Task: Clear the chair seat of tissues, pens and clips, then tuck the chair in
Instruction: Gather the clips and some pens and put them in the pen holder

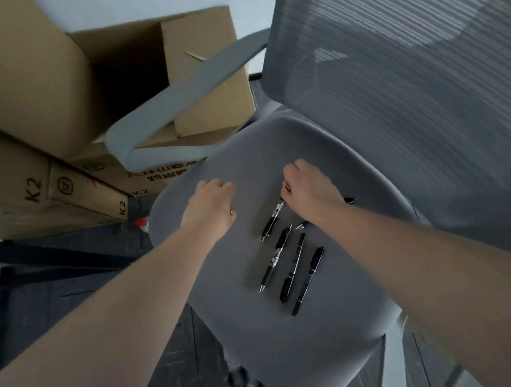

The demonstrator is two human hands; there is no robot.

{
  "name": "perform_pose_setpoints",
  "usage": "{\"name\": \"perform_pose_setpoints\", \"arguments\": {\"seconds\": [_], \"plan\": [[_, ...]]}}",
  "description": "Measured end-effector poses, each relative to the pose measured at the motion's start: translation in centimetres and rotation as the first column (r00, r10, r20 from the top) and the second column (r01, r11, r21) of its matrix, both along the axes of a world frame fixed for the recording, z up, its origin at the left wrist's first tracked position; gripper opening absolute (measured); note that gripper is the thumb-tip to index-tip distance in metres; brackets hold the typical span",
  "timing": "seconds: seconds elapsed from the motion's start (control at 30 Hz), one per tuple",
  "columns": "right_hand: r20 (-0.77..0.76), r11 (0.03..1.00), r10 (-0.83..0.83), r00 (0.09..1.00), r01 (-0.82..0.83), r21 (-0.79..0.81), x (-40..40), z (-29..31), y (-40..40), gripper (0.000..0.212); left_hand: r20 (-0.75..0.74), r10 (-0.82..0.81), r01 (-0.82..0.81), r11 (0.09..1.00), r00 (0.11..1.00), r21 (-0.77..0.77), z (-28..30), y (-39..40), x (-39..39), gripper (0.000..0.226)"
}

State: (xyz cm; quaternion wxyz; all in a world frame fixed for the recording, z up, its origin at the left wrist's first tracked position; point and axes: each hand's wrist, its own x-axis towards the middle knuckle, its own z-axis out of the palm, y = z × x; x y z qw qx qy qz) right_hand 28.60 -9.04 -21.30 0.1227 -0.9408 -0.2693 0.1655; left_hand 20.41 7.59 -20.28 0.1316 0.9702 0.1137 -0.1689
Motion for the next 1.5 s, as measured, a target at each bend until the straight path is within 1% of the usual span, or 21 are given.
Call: {"name": "perform_pose_setpoints", "arguments": {"seconds": [0.03, 0.13, 0.17, 0.27, 0.37, 0.47, 0.6, 0.7, 0.77, 0.83, 0.9, 1.0, 1.07, 1.13, 1.2, 1.3, 1.37, 1.5], "plan": [[0.002, 1.000, 0.019, 1.000, -0.019, 0.010, -0.2, 1.3, 0.6, 0.016, 0.006, 0.006, -0.006, 1.000, 1.000, 0.011, 1.4, 0.4, -0.7, 0.010], [-0.018, 0.997, 0.071, 0.997, -0.071, 0.014, -0.9, 5.2, 2.7, 0.016, 0.031, 0.034, -0.035, 0.999, 0.999, 0.038, 5.3, 1.6, -3.3, 0.016], [-0.022, 0.995, 0.099, 0.995, -0.099, 0.014, -1.2, 6.5, 3.6, 0.014, 0.035, 0.060, -0.062, 0.997, 0.998, 0.047, 6.6, 2.0, -4.3, 0.017], [-0.016, 0.979, 0.202, 0.979, -0.202, 0.017, -2.8, 9.9, 6.3, 0.011, 0.068, 0.179, -0.186, 0.977, 0.981, 0.104, 10.0, 3.7, -7.9, 0.010], [0.010, 0.949, 0.314, 0.949, -0.314, 0.026, -5.8, 13.1, 9.7, 0.010, 0.118, 0.276, -0.293, 0.943, 0.954, 0.159, 13.0, 5.6, -12.7, 0.015], [-0.006, 0.895, 0.443, 0.896, -0.443, 0.049, -10.3, 16.3, 13.5, 0.020, 0.170, 0.345, -0.374, 0.907, 0.923, 0.193, 15.6, 7.8, -18.1, 0.020], [0.061, 0.772, 0.630, 0.774, -0.633, 0.062, -17.6, 19.6, 18.4, 0.015, 0.183, 0.444, -0.477, 0.851, 0.877, 0.221, 18.7, 10.6, -25.3, 0.021], [0.105, 0.706, 0.695, 0.711, -0.703, 0.087, -23.2, 21.3, 22.2, 0.015, 0.222, 0.497, -0.540, 0.811, 0.839, 0.226, 20.6, 12.4, -31.0, 0.018], [0.122, 0.667, 0.732, 0.670, -0.741, 0.071, -27.2, 22.2, 24.5, 0.013, 0.238, 0.534, -0.580, 0.786, 0.812, 0.214, 21.6, 13.5, -35.2, 0.013], [0.117, 0.632, 0.765, 0.633, -0.773, 0.052, -31.4, 23.1, 26.7, 0.016, 0.252, 0.575, -0.624, 0.753, 0.778, 0.207, 22.4, 14.8, -39.8, 0.006], [0.114, 0.594, 0.795, 0.596, -0.803, 0.054, -36.1, 23.9, 28.7, 0.018, 0.266, 0.625, -0.676, 0.711, 0.734, 0.195, 23.2, 15.9, -44.9, 0.012], [0.127, 0.539, 0.829, 0.545, -0.839, 0.079, -42.8, 25.2, 31.6, 0.018, 0.288, 0.680, -0.737, 0.645, 0.674, 0.202, 24.5, 17.7, -52.0, 0.004], [0.136, 0.497, 0.850, 0.508, -0.861, 0.108, -47.8, 26.1, 33.4, 0.017, 0.306, 0.715, -0.776, 0.600, 0.629, 0.196, 25.4, 18.7, -57.0, 0.004], [0.141, 0.458, 0.869, 0.475, -0.878, 0.136, -52.6, 26.9, 35.0, 0.017, 0.299, 0.758, -0.814, 0.555, 0.580, 0.173, 26.1, 19.5, -61.8, 0.009], [0.139, 0.416, 0.889, 0.436, -0.897, 0.152, -57.2, 27.3, 36.5, 0.017, 0.289, 0.799, -0.849, 0.503, 0.528, 0.160, 26.3, 20.2, -66.0, 0.005], [0.111, 0.348, 0.924, 0.365, -0.926, 0.150, -63.1, 27.5, 37.9, 0.017, 0.272, 0.856, -0.898, 0.426, 0.440, 0.109, 26.0, 20.8, -70.9, 0.009], [0.085, 0.315, 0.941, 0.328, -0.939, 0.135, -66.2, 27.1, 38.6, 0.017, 0.248, 0.882, -0.915, 0.396, 0.402, 0.074, 25.2, 20.8, -73.3, 0.012], [0.025, 0.295, 0.954, 0.298, -0.952, 0.085, -70.0, 25.9, 39.5, 0.012, 0.235, 0.915, -0.938, 0.345, 0.329, -0.031, 23.1, 20.7, -76.0, 0.012]]}}
